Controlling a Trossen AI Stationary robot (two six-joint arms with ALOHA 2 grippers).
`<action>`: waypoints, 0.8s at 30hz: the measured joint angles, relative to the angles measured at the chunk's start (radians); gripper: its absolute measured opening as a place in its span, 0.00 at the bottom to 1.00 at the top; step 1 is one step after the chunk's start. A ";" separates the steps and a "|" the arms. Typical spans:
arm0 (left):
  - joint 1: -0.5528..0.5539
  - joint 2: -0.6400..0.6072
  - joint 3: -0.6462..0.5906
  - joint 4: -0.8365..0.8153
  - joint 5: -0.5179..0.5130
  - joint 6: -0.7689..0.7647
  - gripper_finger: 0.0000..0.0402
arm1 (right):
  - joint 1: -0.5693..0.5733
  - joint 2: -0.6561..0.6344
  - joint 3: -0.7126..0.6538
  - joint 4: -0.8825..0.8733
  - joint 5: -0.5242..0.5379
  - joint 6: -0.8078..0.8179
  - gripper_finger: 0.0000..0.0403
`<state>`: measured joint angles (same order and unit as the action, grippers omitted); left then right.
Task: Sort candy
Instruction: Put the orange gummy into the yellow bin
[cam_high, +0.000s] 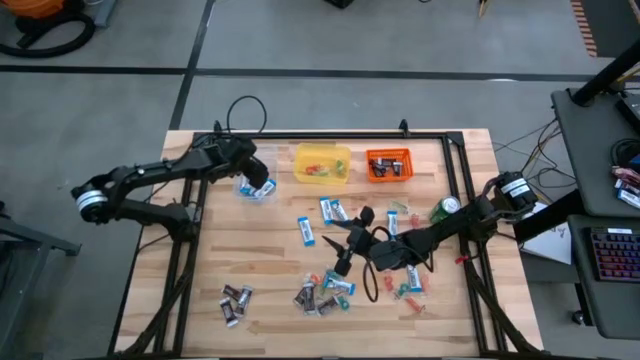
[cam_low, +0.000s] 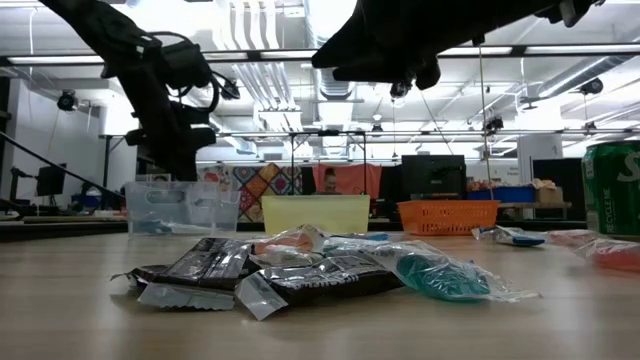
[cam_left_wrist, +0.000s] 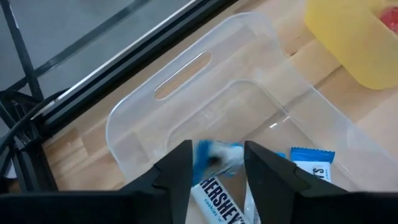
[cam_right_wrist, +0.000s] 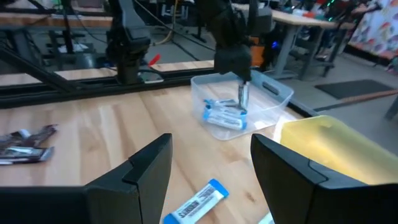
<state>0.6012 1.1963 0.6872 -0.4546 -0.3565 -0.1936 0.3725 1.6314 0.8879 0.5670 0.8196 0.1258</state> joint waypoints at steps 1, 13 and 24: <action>-0.006 -0.008 0.000 -0.002 0.000 -0.002 0.33 | -0.001 0.000 0.000 -0.004 -0.009 0.015 0.52; -0.391 -0.174 -0.003 0.063 0.007 -0.125 0.34 | -0.010 0.008 0.007 -0.176 -0.353 0.112 0.52; -0.931 -0.136 -0.014 0.233 -0.290 -0.190 0.34 | 0.028 0.095 0.049 -0.277 -0.402 0.189 0.52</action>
<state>-0.3299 1.0601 0.6731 -0.2219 -0.6461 -0.3833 0.4006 1.7259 0.9367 0.2904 0.4174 0.3148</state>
